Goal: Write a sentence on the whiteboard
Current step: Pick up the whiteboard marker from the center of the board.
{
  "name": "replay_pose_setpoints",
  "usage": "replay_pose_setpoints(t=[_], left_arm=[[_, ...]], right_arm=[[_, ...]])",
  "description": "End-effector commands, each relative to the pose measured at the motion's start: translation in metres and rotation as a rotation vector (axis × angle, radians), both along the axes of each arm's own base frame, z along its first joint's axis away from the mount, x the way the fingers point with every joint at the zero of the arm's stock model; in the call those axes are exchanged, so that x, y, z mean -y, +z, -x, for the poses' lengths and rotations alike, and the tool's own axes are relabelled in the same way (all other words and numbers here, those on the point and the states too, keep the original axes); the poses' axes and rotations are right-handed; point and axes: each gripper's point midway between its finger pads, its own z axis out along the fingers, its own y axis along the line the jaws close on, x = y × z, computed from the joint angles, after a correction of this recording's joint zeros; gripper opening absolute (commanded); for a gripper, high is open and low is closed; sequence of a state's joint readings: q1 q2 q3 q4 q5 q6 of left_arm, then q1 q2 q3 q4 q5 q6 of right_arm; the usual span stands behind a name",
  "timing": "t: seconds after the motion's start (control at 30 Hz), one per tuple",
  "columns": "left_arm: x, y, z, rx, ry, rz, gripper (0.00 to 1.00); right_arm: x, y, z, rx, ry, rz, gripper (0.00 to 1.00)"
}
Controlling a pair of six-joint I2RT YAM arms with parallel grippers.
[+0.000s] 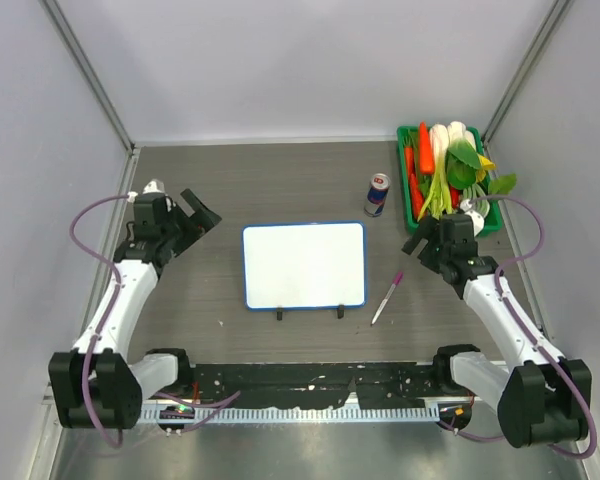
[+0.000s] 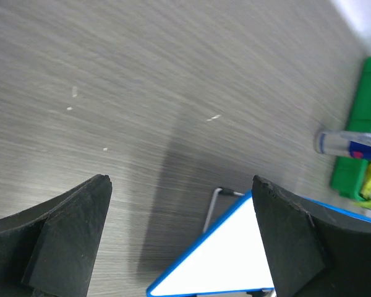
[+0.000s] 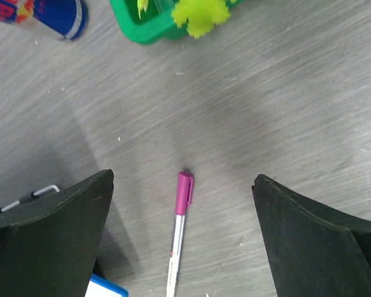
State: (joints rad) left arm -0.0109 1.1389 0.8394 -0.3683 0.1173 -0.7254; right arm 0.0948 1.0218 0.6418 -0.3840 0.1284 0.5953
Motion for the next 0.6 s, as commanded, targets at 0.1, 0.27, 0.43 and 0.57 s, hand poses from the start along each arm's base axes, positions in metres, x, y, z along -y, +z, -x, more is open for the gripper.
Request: replay_pose_setpoints(t=[0.1, 0.27, 0.43, 0.57], left_arm=[[0.019, 0.071, 0.006, 0.254, -0.125, 0.042, 1.00], [0.027, 0.094, 0.022, 0.291, -0.229, -0.005, 1.00], [0.037, 0.108, 0.032, 0.345, -0.316, -0.009, 1.00], [0.040, 0.112, 0.037, 0.360, -0.345, -0.015, 1.00]], right_arm=[[-0.023, 0.010, 0.019, -0.059, 0.100, 0.073, 0.99], [-0.047, -0.010, 0.025, -0.160, 0.145, 0.086, 0.97], [-0.064, -0.038, 0.035, -0.246, 0.183, 0.119, 0.90], [-0.060, -0.062, 0.043, -0.323, 0.166, 0.156, 0.84]])
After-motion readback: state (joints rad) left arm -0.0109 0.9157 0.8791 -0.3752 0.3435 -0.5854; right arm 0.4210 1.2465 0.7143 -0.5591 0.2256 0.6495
